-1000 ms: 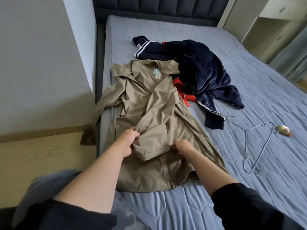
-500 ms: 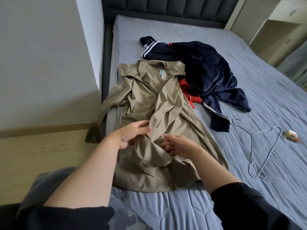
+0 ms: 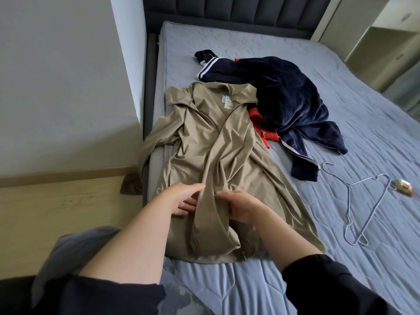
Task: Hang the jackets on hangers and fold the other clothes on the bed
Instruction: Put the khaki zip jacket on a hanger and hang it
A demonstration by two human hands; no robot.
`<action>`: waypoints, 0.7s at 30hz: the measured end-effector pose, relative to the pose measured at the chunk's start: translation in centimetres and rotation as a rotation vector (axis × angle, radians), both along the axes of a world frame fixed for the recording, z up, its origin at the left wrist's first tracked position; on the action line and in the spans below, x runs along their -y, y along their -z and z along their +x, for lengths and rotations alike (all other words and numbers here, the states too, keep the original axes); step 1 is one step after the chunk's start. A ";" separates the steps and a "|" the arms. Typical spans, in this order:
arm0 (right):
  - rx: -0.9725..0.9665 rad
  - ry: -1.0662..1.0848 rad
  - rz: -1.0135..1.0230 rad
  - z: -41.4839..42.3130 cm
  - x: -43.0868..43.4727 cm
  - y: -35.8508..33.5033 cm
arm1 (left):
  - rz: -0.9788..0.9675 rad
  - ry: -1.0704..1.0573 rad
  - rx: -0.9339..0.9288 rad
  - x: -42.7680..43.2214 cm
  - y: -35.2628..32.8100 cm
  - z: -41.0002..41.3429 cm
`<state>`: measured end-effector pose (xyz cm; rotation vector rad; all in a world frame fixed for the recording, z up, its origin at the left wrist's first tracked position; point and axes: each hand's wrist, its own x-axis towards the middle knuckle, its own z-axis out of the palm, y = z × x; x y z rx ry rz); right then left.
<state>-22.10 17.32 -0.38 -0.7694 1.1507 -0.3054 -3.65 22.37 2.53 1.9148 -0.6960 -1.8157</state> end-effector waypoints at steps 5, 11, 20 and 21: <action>0.217 0.234 0.021 0.3 -0.7 -0.5 | 0.029 0.084 0.086 -0.7 0.0 -0.4; 0.317 0.528 0.020 0.0 -0.2 -1.2 | -0.024 0.028 -0.032 -0.5 -1.0 -1.1; 0.360 0.586 -0.049 0.4 0.5 -3.2 | -0.159 0.299 -0.119 -1.2 -1.5 -2.2; 0.369 0.587 -0.052 0.6 0.6 -3.6 | -0.181 0.323 -0.131 -1.2 -1.5 -2.3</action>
